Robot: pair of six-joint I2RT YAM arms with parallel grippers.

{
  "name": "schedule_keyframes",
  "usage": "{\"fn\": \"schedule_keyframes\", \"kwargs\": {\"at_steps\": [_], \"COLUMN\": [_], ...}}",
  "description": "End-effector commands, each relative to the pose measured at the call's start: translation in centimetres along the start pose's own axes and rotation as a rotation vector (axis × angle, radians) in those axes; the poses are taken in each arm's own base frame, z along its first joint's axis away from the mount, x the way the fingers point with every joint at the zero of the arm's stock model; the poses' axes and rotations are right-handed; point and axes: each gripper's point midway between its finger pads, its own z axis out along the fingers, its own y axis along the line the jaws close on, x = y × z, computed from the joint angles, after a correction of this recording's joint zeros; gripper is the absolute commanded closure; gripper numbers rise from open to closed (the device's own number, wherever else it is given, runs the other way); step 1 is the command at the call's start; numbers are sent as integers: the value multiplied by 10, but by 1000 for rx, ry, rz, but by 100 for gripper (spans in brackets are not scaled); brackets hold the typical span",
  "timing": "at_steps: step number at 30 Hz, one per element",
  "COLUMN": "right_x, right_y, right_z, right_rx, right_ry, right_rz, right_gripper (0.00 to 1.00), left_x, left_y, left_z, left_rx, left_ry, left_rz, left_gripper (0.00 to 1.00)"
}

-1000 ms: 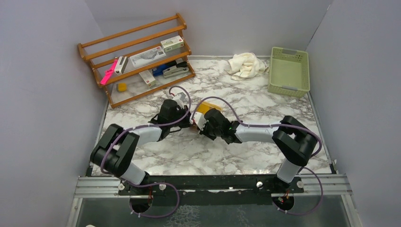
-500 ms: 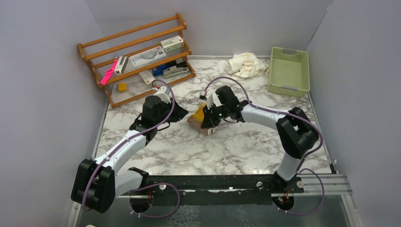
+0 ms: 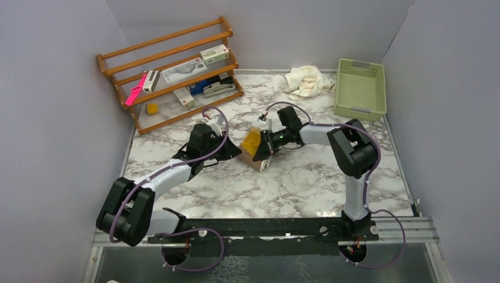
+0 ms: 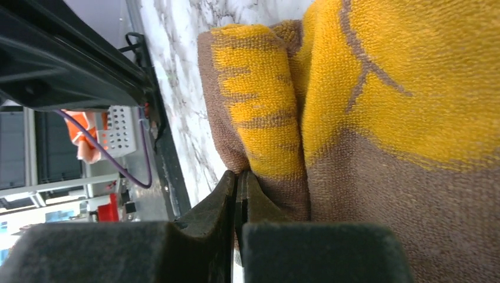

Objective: Roll the towels
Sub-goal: Roll the towel at the center of the board.

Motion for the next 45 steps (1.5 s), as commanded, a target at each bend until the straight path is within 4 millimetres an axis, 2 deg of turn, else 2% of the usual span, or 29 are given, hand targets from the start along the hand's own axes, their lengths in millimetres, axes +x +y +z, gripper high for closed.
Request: {"fn": "schedule_keyframes", "kwargs": {"at_steps": [1,6,9,12,19,21,23,26,28,29,30,31,33,34,35,36,37,39,40,43,45], "right_x": [-5,-3,-2,-3,-13,-27,-42,-60,-66,-68,-68,-68,-66,-66,-68,-63,-61,-51,-49,-35,-27], "right_y": [3,-3,-5,-5,-1,10,22,37,49,58,68,82,85,75,62,47,42,47,50,68,66], "right_z": [-7,-11,-10,-10,-16,-25,-40,-66,-84,-93,-102,-115,-136,-144,-144,-131,-115,-87,-80,-64,-54], "right_rx": [-98,-140,-143,-139,-90,-60,2,160,271,321,368,409,489,535,567,562,525,404,405,477,524], "right_ry": [-43,-67,-66,-71,-101,-155,-236,-354,-432,-473,-523,-597,-747,-813,-827,-746,-646,-514,-504,-494,-444], "right_rz": [66,122,132,124,24,-63,-194,-406,-581,-678,-777,-875,-918,-844,-755,-702,-721,-786,-817,-1065,-1151], "right_gripper": [99,99,99,99,98,90,72,62,51,50,34,4,0,0,0,0,0,0,0,0,0], "left_x": [-8,-10,-9,0,18,25,28,35,39,40,41,41,42,42,41,40,39,36,35,34,34], "left_y": [-21,-18,-6,12,26,35,40,48,51,51,52,53,53,53,52,52,51,49,48,49,50], "left_z": [15,35,48,63,83,87,89,93,94,95,95,95,95,95,95,95,95,96,96,95,95], "left_rx": [59,48,12,-29,-35,-56,-70,-88,-93,-93,-95,-96,-98,-98,-97,-97,-95,-92,-93,-102,-105], "left_ry": [-11,6,9,36,81,100,109,128,140,144,147,149,150,151,149,149,147,144,143,142,141], "left_rz": [24,32,41,39,11,12,18,18,14,14,12,13,13,13,13,12,12,16,17,17,15], "left_gripper": [89,89,89,91,92,92,92,93,93,93,93,93,93,93,93,93,93,93,93,93,93]}}
